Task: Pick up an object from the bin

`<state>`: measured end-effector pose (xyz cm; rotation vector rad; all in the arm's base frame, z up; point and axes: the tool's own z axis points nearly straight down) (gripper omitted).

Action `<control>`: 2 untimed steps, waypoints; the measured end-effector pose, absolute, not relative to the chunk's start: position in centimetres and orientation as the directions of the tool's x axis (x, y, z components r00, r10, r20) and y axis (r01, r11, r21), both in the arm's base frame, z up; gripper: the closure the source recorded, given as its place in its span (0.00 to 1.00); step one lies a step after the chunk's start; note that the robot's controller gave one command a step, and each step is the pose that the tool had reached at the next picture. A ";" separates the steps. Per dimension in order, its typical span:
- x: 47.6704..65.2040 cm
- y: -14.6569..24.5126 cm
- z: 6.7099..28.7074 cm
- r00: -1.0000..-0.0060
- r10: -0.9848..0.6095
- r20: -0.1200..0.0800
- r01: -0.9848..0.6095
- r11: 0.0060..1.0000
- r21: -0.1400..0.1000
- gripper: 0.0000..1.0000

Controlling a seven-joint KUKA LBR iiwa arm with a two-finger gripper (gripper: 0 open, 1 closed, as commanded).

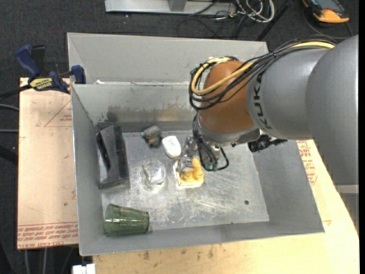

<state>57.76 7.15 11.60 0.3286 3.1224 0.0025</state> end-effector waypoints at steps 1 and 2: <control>57.8 7.1 11.6 -0.978 0.208 -0.002 0.208 0.978 0.002 0.00; 57.8 7.1 11.6 -0.978 0.208 -0.002 0.208 0.978 0.002 0.00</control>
Offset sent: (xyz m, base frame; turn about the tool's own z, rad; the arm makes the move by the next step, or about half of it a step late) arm 0.0000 0.0000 0.0000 0.0000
